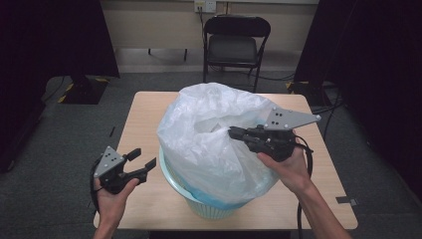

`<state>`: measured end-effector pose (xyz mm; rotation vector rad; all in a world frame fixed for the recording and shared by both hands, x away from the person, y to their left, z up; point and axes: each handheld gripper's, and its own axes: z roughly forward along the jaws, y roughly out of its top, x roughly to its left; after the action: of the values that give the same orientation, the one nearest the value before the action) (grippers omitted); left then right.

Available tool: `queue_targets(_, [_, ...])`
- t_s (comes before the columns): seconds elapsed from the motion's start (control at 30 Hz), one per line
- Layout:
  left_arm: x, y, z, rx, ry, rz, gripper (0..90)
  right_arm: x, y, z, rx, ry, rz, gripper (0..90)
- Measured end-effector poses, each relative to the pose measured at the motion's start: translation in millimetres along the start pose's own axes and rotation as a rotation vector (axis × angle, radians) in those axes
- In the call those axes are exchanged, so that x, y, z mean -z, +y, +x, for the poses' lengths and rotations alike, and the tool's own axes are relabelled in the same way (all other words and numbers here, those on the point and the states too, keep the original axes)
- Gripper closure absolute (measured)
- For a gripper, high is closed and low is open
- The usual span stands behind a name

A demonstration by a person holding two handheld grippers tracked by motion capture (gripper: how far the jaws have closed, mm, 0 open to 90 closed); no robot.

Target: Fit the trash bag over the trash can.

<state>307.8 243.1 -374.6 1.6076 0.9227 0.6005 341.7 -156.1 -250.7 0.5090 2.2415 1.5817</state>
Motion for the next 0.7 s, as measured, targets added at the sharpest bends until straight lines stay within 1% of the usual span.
queue_targets(0.03, [3.4,5.4,-1.8,-0.006,-0.008,-0.017,33.4,-0.4,-0.1,0.3,0.003,0.001,0.007,89.8])
queue_targets(0.07, [8.6,14.4,-5.2,-0.011,-0.016,-0.043,32.8,-0.8,-0.3,0.4,0.008,0.002,0.011,89.8])
queue_targets(0.13, [14.8,27.2,-9.7,-0.013,-0.041,-0.076,31.2,-1.6,-0.8,1.3,0.009,0.004,0.021,89.7])
queue_targets(0.17, [17.7,34.2,-12.1,-0.014,-0.054,-0.092,30.2,-1.7,-0.9,1.7,0.011,0.006,0.022,89.7])
queue_targets(0.27, [25.1,51.4,-19.1,-0.019,-0.075,-0.147,26.9,-1.4,-1.2,2.1,0.012,0.008,0.02,89.3])
queue_targets(0.3, [27.1,56.2,-20.8,-0.011,-0.099,-0.174,26.3,-1.3,-1.3,2.0,0.009,0.009,0.019,88.9])
queue_targets(0.37, [27.8,60.8,-22.9,0.0,-0.135,-0.202,24.1,-1.3,-1.4,1.4,0.006,0.007,0.016,87.6])
queue_targets(0.43, [26.7,64.2,-25.8,0.0,-0.188,-0.235,21.7,-1.2,-1.5,1.0,0.004,0.007,0.016,85.7])
queue_targets(0.5, [25.2,66.8,-28.9,-0.004,-0.222,-0.246,19.5,-1.7,-1.4,1.0,0.006,0.004,0.021,84.0])
queue_targets(0.53, [24.5,68.2,-30.8,-0.012,-0.229,-0.247,17.8,-1.9,-1.3,0.9,0.006,0.004,0.023,83.1])
queue_targets(0.57, [24.0,69.5,-33.1,-0.011,-0.241,-0.255,16.5,-2.2,-1.1,0.9,0.007,0.001,0.025,82.1])
queue_targets(0.6, [24.2,70.6,-35.0,-0.004,-0.276,-0.264,15.8,-2.2,-0.9,0.9,0.007,0.0,0.025,82.0])
queue_targets(0.63, [25.0,71.3,-37.0,0.005,-0.291,-0.273,15.7,-2.2,-0.7,0.9,0.005,-0.001,0.025,81.0])
queue_targets(0.7, [27.0,72.9,-39.8,0.002,-0.303,-0.281,15.6,-2.2,-0.6,0.6,0.004,-0.005,0.025,80.3])
